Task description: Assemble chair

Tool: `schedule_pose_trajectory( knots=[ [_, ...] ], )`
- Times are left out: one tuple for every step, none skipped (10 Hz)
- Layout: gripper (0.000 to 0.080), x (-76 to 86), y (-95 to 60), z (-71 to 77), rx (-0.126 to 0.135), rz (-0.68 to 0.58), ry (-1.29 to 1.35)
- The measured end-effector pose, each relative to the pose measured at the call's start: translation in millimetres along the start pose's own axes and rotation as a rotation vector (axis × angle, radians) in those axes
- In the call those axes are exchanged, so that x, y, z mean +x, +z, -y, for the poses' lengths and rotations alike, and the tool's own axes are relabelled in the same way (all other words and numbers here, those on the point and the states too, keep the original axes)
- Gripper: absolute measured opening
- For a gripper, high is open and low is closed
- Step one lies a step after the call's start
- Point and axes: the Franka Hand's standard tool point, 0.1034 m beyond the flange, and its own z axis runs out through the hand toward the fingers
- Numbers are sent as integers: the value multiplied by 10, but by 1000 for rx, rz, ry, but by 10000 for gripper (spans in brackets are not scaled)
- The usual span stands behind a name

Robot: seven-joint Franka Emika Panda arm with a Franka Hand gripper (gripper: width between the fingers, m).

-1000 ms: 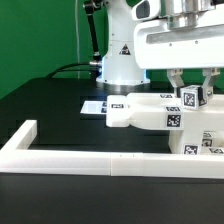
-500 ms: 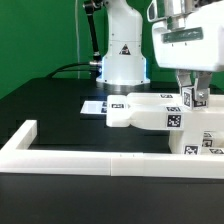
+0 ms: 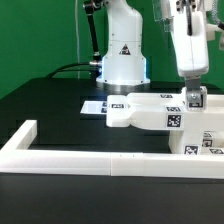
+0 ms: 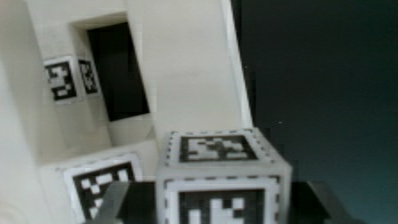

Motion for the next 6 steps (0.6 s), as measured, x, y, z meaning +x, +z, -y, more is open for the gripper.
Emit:
schedule_pose_trajectory(
  knots=[
    [288,6,1,-1,-3,7,37],
    [288,38,-3,3,-7,8,25],
    [288,44,-3,1,-10,10,10],
    [288,35,-1,-2,-10,10,-17],
    [386,33,2,-6,-10,10,-57],
    [386,30,3,-7,-10,12,-114]
  ],
)
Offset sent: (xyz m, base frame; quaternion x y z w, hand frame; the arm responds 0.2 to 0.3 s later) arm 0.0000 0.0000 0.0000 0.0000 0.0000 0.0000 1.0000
